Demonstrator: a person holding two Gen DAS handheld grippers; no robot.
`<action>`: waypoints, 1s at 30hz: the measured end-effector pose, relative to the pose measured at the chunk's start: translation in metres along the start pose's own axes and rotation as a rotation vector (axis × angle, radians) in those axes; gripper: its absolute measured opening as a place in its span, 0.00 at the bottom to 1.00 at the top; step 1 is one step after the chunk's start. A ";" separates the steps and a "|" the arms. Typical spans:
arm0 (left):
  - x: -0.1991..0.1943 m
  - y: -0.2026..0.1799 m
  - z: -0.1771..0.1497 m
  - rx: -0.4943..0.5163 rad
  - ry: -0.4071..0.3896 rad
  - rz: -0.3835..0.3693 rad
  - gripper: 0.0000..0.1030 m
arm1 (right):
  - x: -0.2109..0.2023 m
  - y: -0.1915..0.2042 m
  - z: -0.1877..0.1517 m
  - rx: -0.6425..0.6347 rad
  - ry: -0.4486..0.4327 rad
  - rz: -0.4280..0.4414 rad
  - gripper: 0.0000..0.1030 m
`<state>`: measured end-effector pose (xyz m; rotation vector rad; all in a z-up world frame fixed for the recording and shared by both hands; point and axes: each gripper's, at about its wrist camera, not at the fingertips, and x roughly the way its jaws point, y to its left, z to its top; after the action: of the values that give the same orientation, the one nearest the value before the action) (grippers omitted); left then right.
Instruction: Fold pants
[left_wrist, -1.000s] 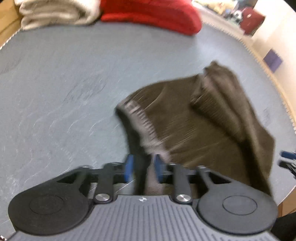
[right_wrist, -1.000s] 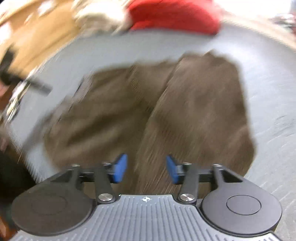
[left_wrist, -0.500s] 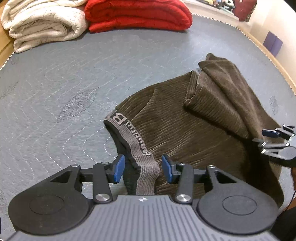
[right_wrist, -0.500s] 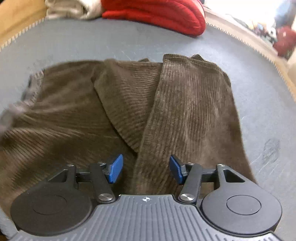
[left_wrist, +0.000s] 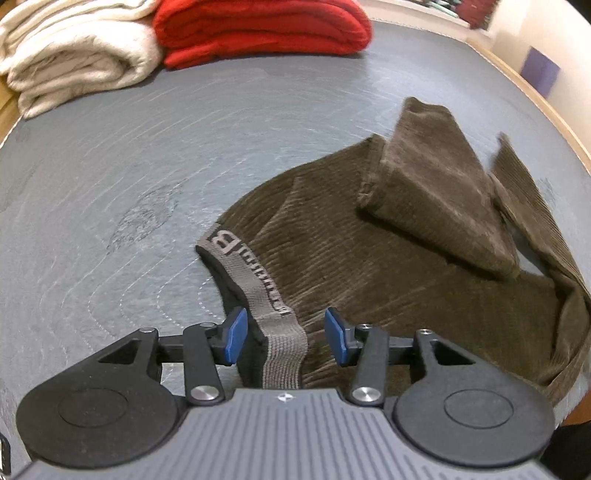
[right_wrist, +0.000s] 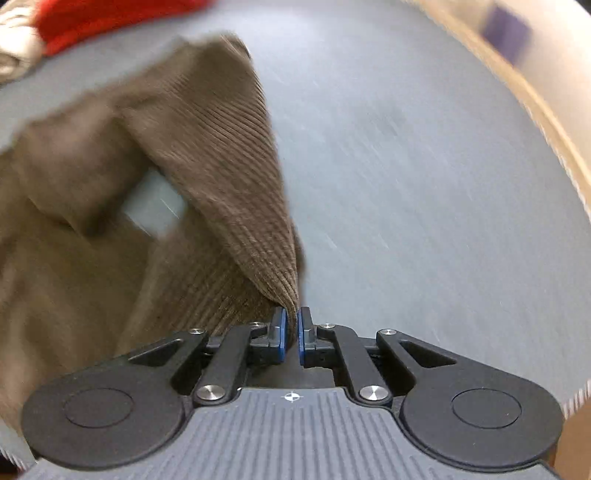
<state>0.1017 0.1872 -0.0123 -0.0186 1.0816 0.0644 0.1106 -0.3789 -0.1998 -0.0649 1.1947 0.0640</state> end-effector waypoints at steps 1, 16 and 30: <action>-0.001 -0.003 0.000 0.010 -0.004 -0.005 0.50 | 0.003 -0.013 -0.012 0.004 0.040 0.028 0.05; -0.059 -0.042 0.016 -0.102 -0.162 -0.013 0.56 | -0.046 0.024 0.049 -0.064 -0.437 0.113 0.44; 0.013 -0.054 -0.007 -0.069 -0.043 0.032 0.54 | 0.066 0.158 0.090 -0.545 -0.259 -0.063 0.49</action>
<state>0.1052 0.1337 -0.0281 -0.0621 1.0360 0.1303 0.2047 -0.2131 -0.2305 -0.5558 0.8885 0.3325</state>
